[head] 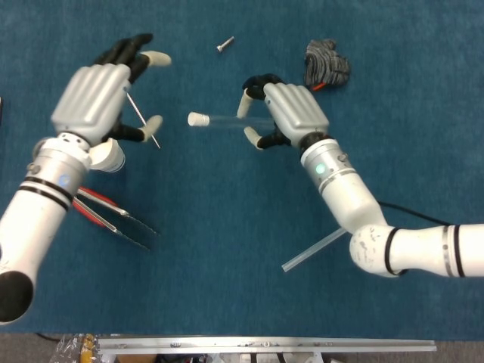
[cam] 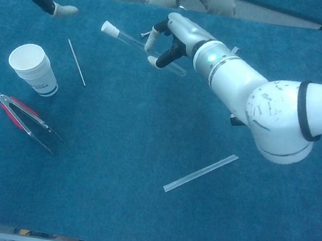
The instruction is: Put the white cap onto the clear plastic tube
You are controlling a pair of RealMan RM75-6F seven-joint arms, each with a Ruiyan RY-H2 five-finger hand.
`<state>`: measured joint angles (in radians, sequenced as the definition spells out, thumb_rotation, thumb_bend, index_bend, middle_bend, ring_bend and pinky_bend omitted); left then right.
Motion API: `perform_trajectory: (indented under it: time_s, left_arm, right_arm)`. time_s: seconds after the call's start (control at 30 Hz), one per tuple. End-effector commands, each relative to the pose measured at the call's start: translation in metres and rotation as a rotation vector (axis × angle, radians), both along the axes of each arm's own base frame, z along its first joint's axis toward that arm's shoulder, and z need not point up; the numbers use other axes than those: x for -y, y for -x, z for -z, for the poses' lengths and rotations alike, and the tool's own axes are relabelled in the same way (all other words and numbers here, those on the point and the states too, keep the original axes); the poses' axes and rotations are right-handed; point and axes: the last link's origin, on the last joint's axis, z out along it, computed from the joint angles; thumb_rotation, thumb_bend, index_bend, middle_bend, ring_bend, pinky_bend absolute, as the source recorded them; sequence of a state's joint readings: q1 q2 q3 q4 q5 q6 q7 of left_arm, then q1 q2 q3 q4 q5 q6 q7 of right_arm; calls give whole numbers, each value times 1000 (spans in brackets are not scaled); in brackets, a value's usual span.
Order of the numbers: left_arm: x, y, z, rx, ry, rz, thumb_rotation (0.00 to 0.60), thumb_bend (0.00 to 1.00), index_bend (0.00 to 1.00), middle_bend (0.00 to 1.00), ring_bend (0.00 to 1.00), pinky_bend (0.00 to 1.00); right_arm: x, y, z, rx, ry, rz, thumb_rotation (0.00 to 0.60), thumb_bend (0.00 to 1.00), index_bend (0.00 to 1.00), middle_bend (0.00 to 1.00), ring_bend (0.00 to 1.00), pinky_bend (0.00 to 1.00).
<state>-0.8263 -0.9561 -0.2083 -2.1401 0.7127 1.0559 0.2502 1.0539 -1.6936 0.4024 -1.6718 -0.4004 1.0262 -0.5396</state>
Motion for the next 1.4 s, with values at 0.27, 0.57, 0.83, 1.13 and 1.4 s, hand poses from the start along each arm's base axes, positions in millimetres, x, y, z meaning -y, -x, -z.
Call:
perform_trajectory:
  time_s: [0.27,0.57,0.83,1.13,1.4]
  left_arm:
    - [15,29,-32,-153,-137,55,600,319,182,32,0,0]
    - [21,48,-43,-157,-175,38,600,319,182,32,0,0]
    - [24,57,-45,-144,-186,25,600,318,182,32,0,0]
    - [27,67,-48,-132,-191,4,600,318,182,31,0,0]
    - [28,76,-49,-132,-192,-12,600,319,182,27,0,0]
  right_arm:
    - [-5,13,-6,-190,-63,-62,600,383,679,243,140,418]
    - [-12,31,20,-305,-89,-95,600,382,680,243,140,418]
    - [-18,36,52,-344,-91,-130,600,383,683,243,140,418]
    - [-20,32,75,-372,-82,-161,600,383,683,243,140,420]
    - [-20,35,77,-379,-89,-169,600,384,493,190,137,400]
